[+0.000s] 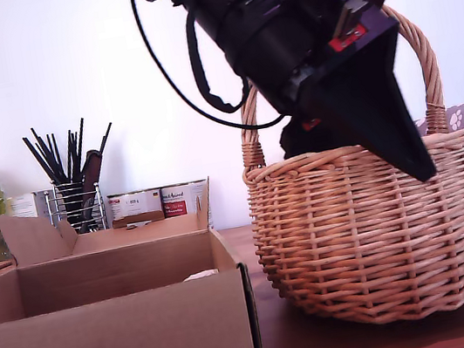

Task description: Move the bags of Easter eggs from the cardboard box on the left into the woven basket on the right side.

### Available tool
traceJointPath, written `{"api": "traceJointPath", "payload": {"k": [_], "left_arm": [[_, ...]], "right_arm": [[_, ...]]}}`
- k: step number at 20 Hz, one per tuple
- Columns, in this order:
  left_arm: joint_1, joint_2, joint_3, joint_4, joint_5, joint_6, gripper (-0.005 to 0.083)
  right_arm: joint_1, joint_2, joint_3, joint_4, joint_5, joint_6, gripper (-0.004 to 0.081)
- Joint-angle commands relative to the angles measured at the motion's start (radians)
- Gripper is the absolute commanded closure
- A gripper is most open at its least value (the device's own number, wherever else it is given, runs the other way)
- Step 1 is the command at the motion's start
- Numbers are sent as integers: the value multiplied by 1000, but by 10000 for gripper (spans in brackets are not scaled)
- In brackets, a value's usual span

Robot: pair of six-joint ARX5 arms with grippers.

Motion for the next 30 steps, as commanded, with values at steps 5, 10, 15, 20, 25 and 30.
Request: {"api": "traceJointPath", "payload": {"k": [5,10,15,20,25,30], "left_arm": [[9,-87,36,-5,-27,-37,259],[9,-198,36,-25,-26,-80,348],[10,-282,35,-169,-27,-37,787],[15,-375,-57,-85,-144,-93,797],[61,-572,-365,113,-274,-201,797],[137,-784,-594,210,-372,-286,797]], "right_arm": [[-2,-6,10,3,-1,0,783],[-2,-6,10,4,0,-1,783],[-2,-6,10,15,0,-1,783],[-2,-2,10,9,-11,58,783],[-3,-1,9,-69,58,115,783],[-3,-1,-61,-39,77,135,783]]}}
